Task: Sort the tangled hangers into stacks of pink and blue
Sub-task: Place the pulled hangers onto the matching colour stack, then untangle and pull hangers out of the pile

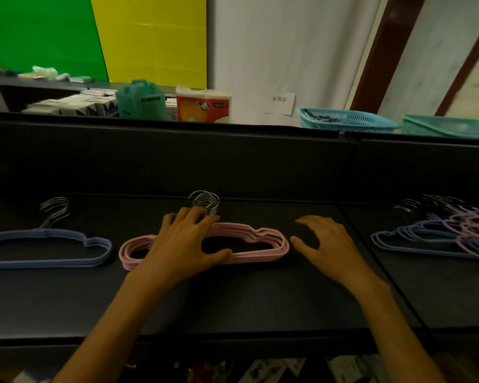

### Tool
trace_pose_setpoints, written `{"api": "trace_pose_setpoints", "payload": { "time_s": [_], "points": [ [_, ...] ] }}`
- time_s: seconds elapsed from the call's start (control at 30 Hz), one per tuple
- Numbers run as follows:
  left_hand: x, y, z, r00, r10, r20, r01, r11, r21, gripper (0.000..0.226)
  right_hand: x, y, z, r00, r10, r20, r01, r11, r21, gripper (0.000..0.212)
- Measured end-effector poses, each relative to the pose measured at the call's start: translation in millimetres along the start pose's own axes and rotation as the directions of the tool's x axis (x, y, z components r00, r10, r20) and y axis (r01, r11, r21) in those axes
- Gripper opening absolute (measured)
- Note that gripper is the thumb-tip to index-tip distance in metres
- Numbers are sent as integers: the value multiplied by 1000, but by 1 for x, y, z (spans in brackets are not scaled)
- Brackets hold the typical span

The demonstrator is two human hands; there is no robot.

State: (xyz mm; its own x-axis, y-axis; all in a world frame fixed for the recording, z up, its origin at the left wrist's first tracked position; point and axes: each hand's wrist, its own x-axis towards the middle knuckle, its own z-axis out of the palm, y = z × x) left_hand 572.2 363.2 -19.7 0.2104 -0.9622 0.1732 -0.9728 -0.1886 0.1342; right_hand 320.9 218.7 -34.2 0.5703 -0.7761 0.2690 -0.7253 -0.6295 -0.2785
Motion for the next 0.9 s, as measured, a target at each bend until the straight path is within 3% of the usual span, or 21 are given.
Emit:
{"api": "trace_pose_setpoints", "payload": {
  "time_s": [0.2, 0.5, 0.9],
  "points": [
    [6, 20, -5, 995, 98, -33, -97, 995, 27, 77, -21, 2, -9, 999, 26, -38, -26, 1000, 1, 52],
    [28, 85, 7, 964, 262, -32, -263, 964, -30, 74, -86, 35, -42, 981, 175, -88, -182, 980, -82, 52],
    [60, 255, 32, 884, 467, -24, -468, 883, -42, 75, -180, 163, -107, 913, 368, -175, -393, 908, -142, 53]
  ]
}}
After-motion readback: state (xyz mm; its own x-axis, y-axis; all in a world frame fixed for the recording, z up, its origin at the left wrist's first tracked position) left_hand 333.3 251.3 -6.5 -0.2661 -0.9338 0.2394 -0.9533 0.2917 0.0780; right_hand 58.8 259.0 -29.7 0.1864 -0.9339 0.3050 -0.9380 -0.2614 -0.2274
